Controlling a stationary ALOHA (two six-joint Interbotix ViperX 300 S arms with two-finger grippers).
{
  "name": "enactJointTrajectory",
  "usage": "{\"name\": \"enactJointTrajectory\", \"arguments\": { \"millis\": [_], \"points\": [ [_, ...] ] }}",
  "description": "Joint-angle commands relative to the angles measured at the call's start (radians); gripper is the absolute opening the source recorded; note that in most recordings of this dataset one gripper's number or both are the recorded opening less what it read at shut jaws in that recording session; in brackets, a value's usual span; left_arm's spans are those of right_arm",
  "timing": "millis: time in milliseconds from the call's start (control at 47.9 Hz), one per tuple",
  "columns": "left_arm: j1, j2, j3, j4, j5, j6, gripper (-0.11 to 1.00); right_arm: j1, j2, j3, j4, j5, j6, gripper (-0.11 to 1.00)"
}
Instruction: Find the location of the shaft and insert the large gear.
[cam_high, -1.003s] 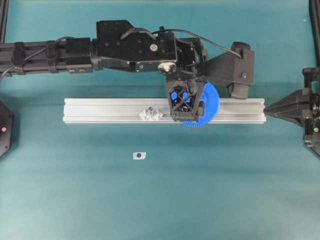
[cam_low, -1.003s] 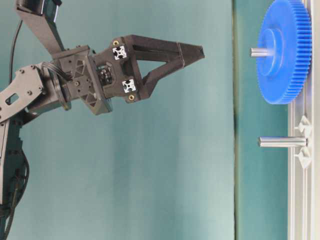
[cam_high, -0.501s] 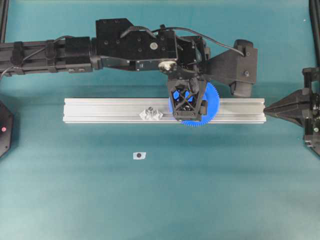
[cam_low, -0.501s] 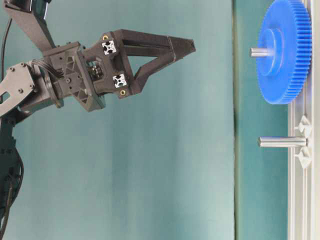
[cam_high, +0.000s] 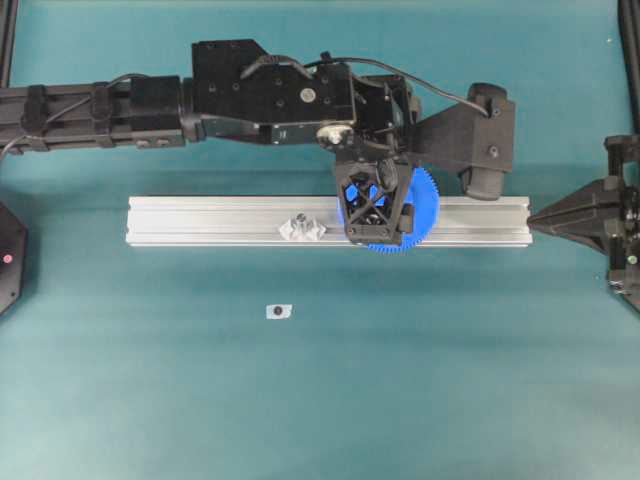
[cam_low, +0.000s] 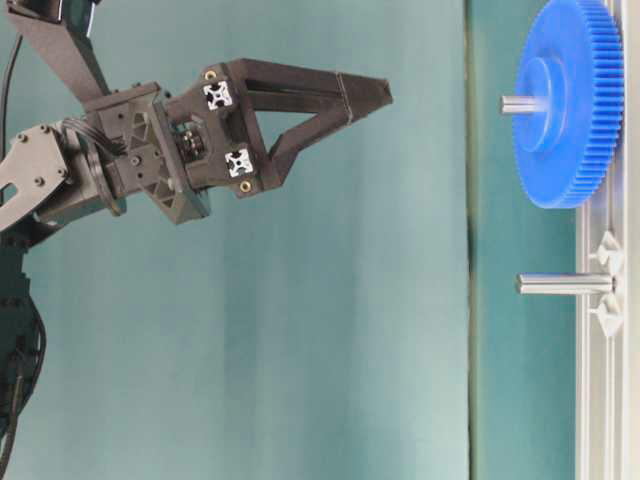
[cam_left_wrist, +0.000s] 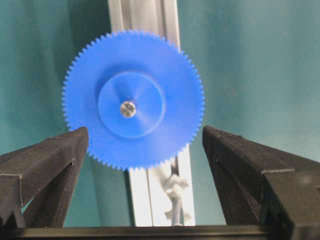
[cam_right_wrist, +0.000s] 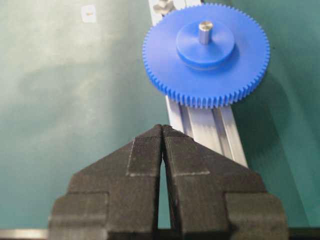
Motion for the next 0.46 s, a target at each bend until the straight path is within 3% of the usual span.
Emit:
{"name": "enactJointTrajectory", "arguments": {
  "millis": [0,439],
  "points": [
    [-0.005,-0.038,-0.028,0.003,0.000,-0.002,0.92,-0.002,0.008,-0.011,0.000,-0.006,0.008,0.03],
    [-0.011,-0.038,-0.035,0.003,0.006,-0.003,0.92,-0.002,0.008,-0.012,-0.002,-0.006,0.008,0.03]
  ]
}}
